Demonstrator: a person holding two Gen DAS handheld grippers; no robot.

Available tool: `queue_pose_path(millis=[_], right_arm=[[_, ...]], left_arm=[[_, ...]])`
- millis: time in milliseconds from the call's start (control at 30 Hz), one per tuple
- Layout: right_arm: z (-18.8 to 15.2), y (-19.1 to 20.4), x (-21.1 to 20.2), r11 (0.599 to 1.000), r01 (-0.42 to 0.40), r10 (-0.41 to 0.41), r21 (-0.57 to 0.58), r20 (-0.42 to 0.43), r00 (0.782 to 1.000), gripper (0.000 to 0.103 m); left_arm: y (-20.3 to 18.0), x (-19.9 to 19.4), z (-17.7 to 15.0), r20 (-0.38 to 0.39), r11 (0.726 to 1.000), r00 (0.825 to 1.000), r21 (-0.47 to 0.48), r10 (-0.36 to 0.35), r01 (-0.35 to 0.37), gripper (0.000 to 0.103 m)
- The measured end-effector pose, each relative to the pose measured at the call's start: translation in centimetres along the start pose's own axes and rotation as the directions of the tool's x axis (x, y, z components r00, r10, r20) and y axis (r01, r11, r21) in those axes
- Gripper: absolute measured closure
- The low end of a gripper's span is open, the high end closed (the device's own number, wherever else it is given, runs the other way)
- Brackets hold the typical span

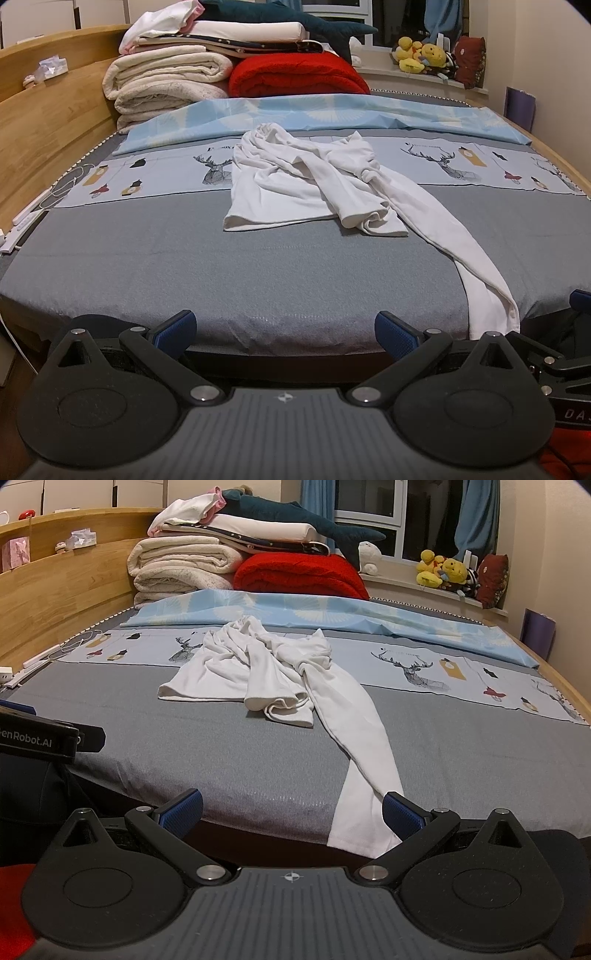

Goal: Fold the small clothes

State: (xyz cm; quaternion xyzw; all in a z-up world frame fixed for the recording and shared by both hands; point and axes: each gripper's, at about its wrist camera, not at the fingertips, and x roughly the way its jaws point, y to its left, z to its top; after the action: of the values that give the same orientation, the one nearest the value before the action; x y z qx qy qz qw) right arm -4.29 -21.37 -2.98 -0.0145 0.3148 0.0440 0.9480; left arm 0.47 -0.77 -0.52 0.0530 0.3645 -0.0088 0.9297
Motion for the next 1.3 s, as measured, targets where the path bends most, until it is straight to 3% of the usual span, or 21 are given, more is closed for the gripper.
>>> queue_pose_path(millis=[1300], right_arm=[[-0.09,0.09,0.0,1.0,0.001,-0.001,-0.001,-0.006,1.0,0.001]], left_arm=[[-0.49,0.21,-0.42,-0.006,1.0,1.0,0.004,-0.004,0.004,0.0]])
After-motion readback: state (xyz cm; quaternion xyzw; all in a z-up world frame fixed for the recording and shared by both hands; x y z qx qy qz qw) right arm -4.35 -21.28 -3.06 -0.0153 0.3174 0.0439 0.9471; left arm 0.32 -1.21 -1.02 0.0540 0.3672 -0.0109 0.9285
